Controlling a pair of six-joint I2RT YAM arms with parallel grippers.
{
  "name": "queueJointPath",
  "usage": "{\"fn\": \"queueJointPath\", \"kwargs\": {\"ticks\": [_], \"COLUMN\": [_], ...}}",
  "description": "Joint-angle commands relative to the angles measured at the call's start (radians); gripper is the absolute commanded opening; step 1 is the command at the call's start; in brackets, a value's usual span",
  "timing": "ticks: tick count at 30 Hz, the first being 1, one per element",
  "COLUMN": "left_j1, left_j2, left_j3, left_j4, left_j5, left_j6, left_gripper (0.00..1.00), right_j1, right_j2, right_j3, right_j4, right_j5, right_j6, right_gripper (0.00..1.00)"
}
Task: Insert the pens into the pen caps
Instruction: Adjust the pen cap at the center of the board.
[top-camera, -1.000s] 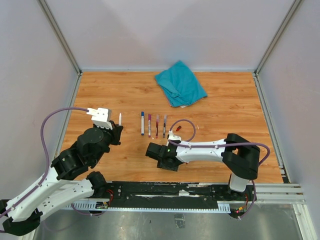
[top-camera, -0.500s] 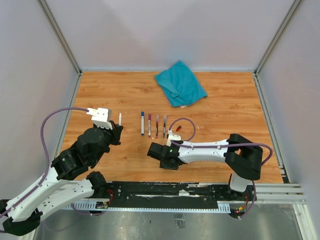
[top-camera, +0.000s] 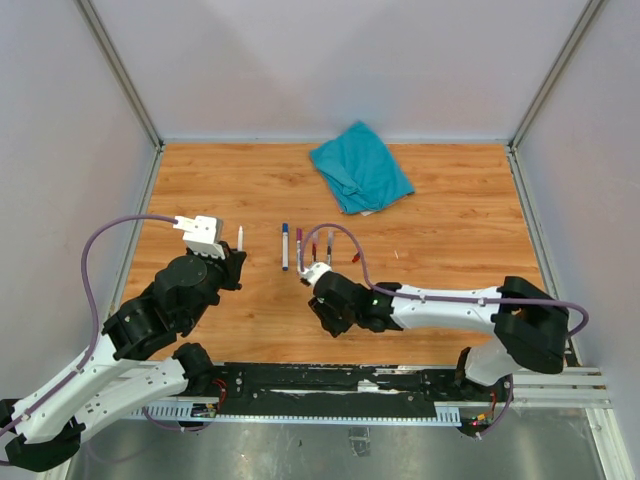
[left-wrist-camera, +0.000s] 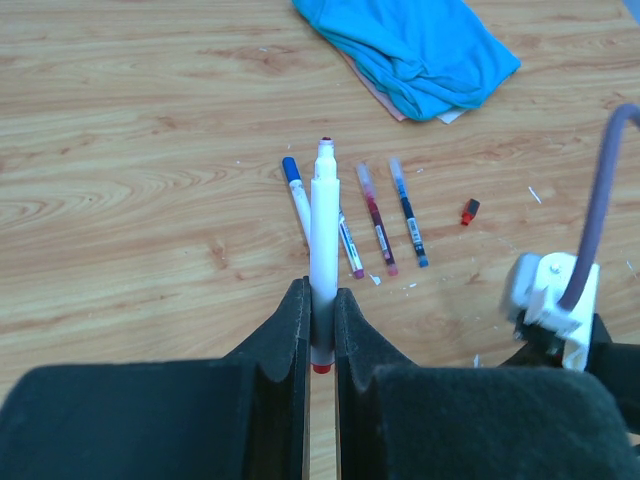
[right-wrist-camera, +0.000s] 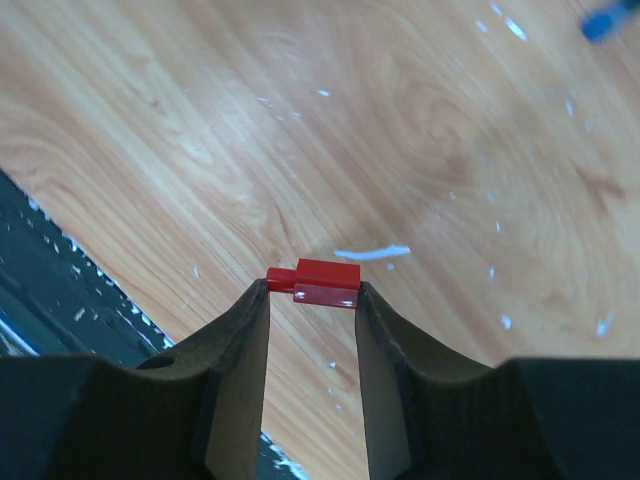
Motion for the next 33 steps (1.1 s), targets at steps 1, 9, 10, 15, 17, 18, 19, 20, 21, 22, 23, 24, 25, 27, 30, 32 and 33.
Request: {"fn": "queueJointPath", "kwargs": {"ticks": [1, 9, 10, 15, 17, 18, 19, 20, 21, 22, 23, 24, 25, 27, 30, 32, 33], "left_j1": [0.006, 0.006, 0.006, 0.006, 0.006, 0.006, 0.005, 0.005, 0.005, 0.005, 0.006, 0.006, 0.006, 0.006, 0.006, 0.006, 0.006], "left_j2": [-0.009, -0.010, -0.010, -0.010, -0.010, -0.010, -0.009, -0.009, -0.010, -0.009, -0.009, -0.008, -0.008, -0.001, 0.010, 0.011, 0.010], "left_j3": [0.015, 0.016, 0.017, 0.018, 0.017, 0.018, 0.017, 0.018, 0.017, 0.016, 0.015, 0.015, 0.013, 0.012, 0.012, 0.011, 0.010], "left_j4": [0.012, 0.009, 0.009, 0.008, 0.008, 0.009, 0.008, 0.008, 0.008, 0.009, 0.009, 0.012, 0.016, 0.020, 0.020, 0.021, 0.022], "left_j5": [-0.009, -0.011, -0.011, -0.014, -0.016, -0.018, -0.017, -0.018, -0.018, -0.019, -0.018, -0.017, -0.016, -0.014, -0.010, -0.010, -0.010], "left_j6": [0.004, 0.001, 0.000, 0.000, 0.000, -0.001, 0.000, -0.001, -0.001, -0.001, -0.001, -0.001, 0.000, 0.002, 0.003, 0.004, 0.004], "left_gripper": [0.01, 0.01, 0.01, 0.01, 0.00, 0.00, 0.01, 0.01, 0.01, 0.00, 0.00, 0.00, 0.00, 0.00, 0.00, 0.00, 0.00], "right_j1": [-0.008, -0.007, -0.007, -0.007, -0.007, -0.007, -0.008, -0.007, -0.007, -0.007, -0.007, -0.008, -0.008, -0.007, -0.007, -0.007, -0.007], "right_j2": [0.096, 0.299, 0.316, 0.365, 0.374, 0.373, 0.367, 0.352, 0.333, 0.306, 0.277, 0.237, 0.201, 0.134, 0.040, -0.015, -0.040], "right_j3": [0.140, 0.293, 0.303, 0.318, 0.315, 0.315, 0.313, 0.310, 0.306, 0.304, 0.302, 0.297, 0.292, 0.268, 0.221, 0.183, 0.166], "right_j4": [-0.161, -0.351, -0.357, -0.366, -0.366, -0.365, -0.364, -0.360, -0.354, -0.348, -0.341, -0.332, -0.317, -0.276, -0.214, -0.174, -0.154], "right_j5": [-0.135, -0.122, -0.124, -0.114, -0.112, -0.114, -0.115, -0.116, -0.113, -0.107, -0.101, -0.094, -0.088, -0.054, 0.040, 0.096, 0.123], "right_j6": [-0.458, -0.603, -0.610, -0.624, -0.621, -0.621, -0.618, -0.616, -0.611, -0.604, -0.593, -0.581, -0.568, -0.521, -0.407, -0.310, -0.252], "right_gripper": [0.02, 0.01, 0.01, 0.18, 0.30, 0.36, 0.41, 0.45, 0.49, 0.53, 0.56, 0.60, 0.62, 0.65, 0.70, 0.72, 0.72]}}
